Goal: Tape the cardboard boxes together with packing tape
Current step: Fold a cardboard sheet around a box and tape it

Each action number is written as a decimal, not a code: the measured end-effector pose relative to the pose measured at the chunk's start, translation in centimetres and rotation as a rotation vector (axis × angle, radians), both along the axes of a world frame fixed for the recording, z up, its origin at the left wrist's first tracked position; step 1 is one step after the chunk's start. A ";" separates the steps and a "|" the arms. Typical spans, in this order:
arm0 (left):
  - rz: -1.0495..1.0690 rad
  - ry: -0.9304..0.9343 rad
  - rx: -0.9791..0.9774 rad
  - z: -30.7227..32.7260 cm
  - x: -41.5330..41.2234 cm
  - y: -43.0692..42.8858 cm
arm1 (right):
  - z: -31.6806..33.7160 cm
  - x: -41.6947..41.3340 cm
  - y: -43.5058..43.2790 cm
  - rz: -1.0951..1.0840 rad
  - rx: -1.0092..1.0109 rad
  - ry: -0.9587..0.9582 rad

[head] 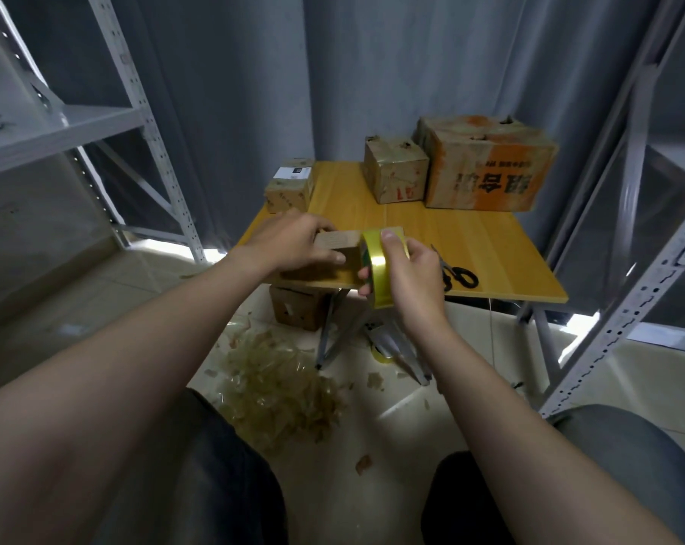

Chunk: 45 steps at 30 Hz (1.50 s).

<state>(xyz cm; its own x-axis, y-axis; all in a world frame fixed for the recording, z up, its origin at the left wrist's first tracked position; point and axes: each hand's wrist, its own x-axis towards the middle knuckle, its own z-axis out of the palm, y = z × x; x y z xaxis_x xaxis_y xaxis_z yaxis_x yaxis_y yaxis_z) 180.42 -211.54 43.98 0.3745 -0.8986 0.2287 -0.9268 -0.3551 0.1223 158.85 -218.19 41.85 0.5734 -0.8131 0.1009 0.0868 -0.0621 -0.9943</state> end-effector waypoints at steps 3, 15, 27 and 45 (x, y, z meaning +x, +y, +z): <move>0.007 0.007 0.001 0.5 0.3 -0.5 | 1.9 0.0 -0.6 0.025 -0.050 -0.045; 0.026 -0.092 -0.033 0.8 -0.6 -2.2 | 4.9 3.0 -3.1 0.034 -0.049 -0.002; 0.133 0.009 -0.004 0.9 -1.2 -2.4 | -2.5 0.8 -0.9 -0.055 0.072 0.109; 0.083 0.080 0.012 0.4 -1.3 -2.1 | -2.2 0.7 0.1 0.039 0.147 0.020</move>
